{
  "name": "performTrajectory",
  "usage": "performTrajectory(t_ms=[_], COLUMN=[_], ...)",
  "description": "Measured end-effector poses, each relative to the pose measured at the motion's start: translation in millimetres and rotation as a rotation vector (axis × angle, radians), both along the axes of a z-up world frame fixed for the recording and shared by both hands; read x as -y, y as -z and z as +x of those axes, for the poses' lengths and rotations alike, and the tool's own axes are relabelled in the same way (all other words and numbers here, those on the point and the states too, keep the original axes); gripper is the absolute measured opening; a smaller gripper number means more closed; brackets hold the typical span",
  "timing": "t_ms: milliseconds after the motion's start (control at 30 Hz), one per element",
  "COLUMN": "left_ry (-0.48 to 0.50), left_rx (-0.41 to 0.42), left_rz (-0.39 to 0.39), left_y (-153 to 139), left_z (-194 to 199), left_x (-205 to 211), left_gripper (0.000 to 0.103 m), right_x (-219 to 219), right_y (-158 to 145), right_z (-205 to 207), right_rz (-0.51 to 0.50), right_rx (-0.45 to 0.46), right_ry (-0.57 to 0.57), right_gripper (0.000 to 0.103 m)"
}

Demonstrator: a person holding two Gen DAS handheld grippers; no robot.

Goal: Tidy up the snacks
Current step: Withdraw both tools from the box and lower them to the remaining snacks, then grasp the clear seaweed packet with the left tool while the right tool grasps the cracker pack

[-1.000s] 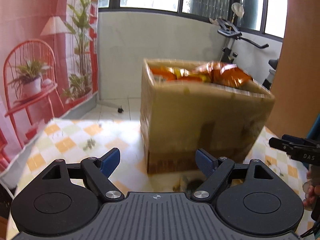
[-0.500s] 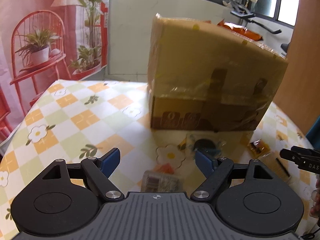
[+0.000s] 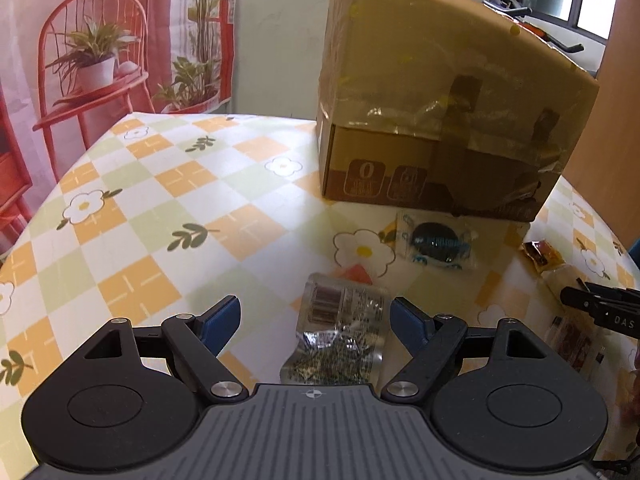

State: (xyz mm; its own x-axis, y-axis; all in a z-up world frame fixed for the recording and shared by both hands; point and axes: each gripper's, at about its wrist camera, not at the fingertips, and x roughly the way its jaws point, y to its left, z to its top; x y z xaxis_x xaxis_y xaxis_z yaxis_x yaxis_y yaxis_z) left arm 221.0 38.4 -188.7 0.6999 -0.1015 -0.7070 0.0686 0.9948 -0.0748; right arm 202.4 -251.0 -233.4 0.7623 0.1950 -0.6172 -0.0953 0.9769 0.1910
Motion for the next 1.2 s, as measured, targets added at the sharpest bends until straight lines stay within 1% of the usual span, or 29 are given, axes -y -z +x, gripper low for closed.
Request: performTrajectory(t_ms=[100,267,467,667,767,833,900,967,1000,1033,1067,1100,1200], left_ry=[-0.005,-0.018,-0.013,0.010,0.002,0.006,0.013,0.014,0.012,0.012,0.014,0.015,0.012], left_rx=[-0.009,-0.025,-0.047,-0.057,-0.065,-0.054,-0.047,-0.035,-0.030,-0.023,-0.020,-0.018,-0.011], left_rz=[0.001,-0.001,-0.019,0.027,0.030,0.039,0.062,0.083,0.091,0.099,0.107,0.106,0.098], left_y=[4,11,18,27,32,33,33,33,33,32,32,31,29], left_z=[-1,-3,-3,1,3,1,-1,-4,-4,-6,-6,-7,-9], left_x=[2,5,9,17,17,18,21,22,22,23,23,23,23], left_gripper=[0.083,0.083,0.083,0.083,0.083,0.083,0.079,0.069,0.066,0.059,0.059,0.058,0.044], right_x=[0,2,1,-1,-1,-1,-1,-1,-1,-1,-1,-1,-1], right_y=[3,5,6,7,8,8,8,8,8,8,8,8,8], right_z=[-1,-3,-4,-3,-2,-2,-2,-2,-2,-2,-1,-2,-2], right_rz=[-0.010,0.003,-0.011,-0.027,-0.024,-0.023,-0.022,-0.022,-0.022,-0.022,-0.022,-0.022,-0.022], right_rx=[0.007,0.023,0.036,0.038,0.037,0.037,0.038,0.038,0.038,0.038,0.038,0.038,0.038], right_ry=[-0.003,-0.003,-0.009,-0.012,-0.012,-0.014,-0.014,-0.014,-0.014,-0.014,-0.013,-0.013,-0.013], right_gripper=[0.051,0.050,0.050,0.050,0.050,0.050,0.050,0.050,0.050,0.050,0.050,0.050,0.050])
